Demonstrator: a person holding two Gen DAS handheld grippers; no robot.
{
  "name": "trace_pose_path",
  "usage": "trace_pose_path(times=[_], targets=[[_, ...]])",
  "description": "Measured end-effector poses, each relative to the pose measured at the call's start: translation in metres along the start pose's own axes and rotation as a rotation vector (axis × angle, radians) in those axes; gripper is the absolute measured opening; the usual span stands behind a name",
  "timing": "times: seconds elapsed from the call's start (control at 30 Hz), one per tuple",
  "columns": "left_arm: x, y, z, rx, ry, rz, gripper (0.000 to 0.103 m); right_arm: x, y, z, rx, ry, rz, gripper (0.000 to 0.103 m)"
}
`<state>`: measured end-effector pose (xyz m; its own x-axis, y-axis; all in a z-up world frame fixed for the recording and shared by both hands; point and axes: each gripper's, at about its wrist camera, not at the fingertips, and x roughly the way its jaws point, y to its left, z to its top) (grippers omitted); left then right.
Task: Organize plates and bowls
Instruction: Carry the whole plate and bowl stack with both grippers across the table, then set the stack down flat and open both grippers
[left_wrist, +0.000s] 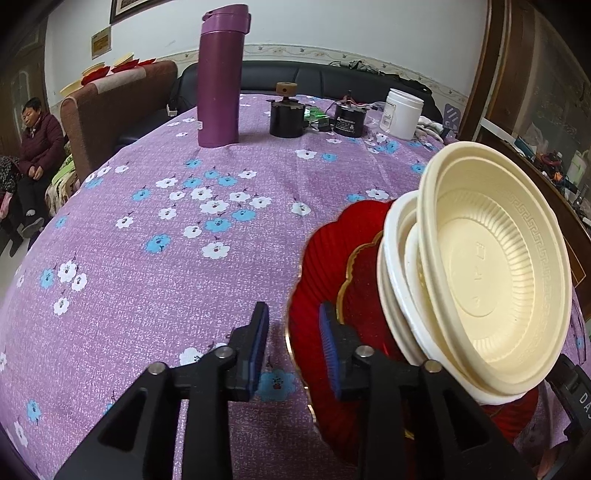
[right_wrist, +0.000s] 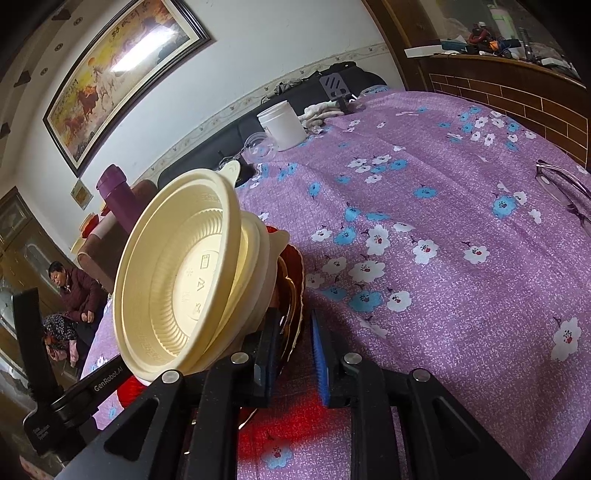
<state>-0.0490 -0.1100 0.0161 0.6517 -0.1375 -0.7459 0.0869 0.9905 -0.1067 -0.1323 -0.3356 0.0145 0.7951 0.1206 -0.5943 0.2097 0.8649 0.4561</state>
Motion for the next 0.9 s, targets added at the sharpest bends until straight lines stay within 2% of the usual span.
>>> trace_pose_path(times=[0.27,0.7,0.83,0.9], targets=[[-0.001,0.002,0.0,-0.009,0.004,-0.007,0.032,-0.005,-0.002,0.0,0.014,-0.022,-0.001,0.025],[-0.008,0.009,-0.004,-0.003,0.004,-0.005,0.052,-0.011,-0.007,0.0,0.037,-0.046,0.001,0.029],[-0.005,0.014,-0.003,-0.024,0.021,-0.029,0.055,-0.012,-0.008,0.0,0.039,-0.057,-0.006,0.038],[-0.004,0.017,-0.003,-0.038,0.03,-0.045,0.056,-0.013,-0.008,0.0,0.04,-0.06,-0.008,0.039]])
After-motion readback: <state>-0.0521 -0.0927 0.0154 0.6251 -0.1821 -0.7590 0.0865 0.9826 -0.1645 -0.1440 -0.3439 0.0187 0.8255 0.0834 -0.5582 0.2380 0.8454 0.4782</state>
